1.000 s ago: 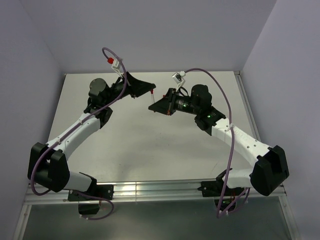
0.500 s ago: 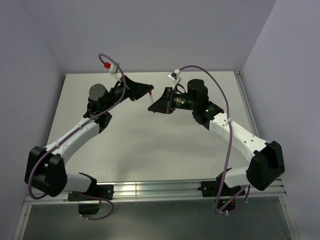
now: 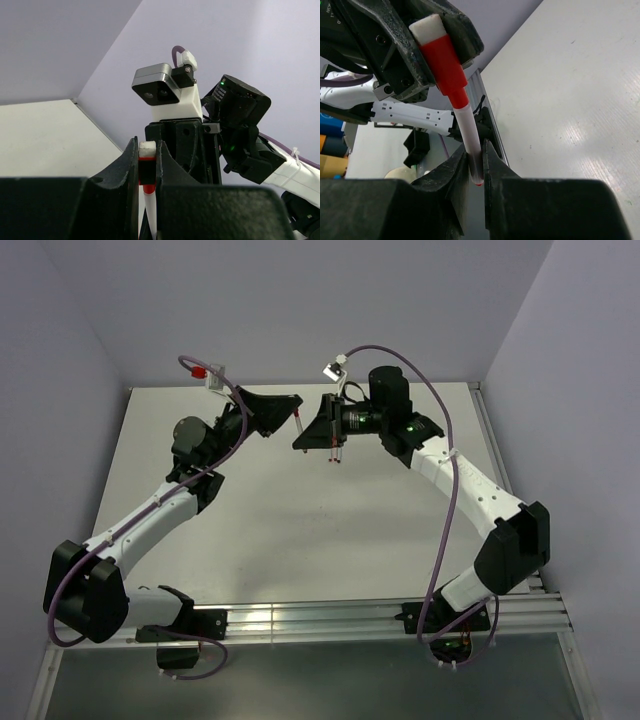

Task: Insert the pens into the pen caps
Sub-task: Press the pen cap onto the pen.

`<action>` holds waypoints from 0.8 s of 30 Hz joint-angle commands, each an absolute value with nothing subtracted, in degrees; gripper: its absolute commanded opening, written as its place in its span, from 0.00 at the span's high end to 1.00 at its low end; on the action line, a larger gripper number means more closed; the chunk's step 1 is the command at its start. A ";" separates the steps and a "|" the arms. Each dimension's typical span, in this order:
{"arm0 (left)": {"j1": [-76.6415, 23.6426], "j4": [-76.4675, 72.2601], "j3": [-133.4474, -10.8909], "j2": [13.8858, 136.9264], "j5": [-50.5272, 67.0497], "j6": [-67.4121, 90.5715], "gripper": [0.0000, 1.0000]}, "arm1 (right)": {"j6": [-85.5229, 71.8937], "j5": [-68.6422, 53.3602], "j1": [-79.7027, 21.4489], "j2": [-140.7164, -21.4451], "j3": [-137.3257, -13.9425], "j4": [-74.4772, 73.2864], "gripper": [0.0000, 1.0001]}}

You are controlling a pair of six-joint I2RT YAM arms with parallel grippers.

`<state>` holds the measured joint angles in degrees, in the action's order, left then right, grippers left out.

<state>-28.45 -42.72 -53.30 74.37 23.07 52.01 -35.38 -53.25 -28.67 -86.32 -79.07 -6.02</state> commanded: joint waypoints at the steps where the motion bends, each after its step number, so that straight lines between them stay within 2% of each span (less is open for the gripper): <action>1: -38.85 -34.81 -49.04 74.97 51.06 53.61 1.00 | -38.58 -35.07 -24.00 -87.54 -89.73 13.62 1.00; 24: -40.17 -30.24 -47.37 75.15 59.50 51.16 1.00 | -37.44 -33.84 -20.39 -89.03 -98.78 11.87 1.00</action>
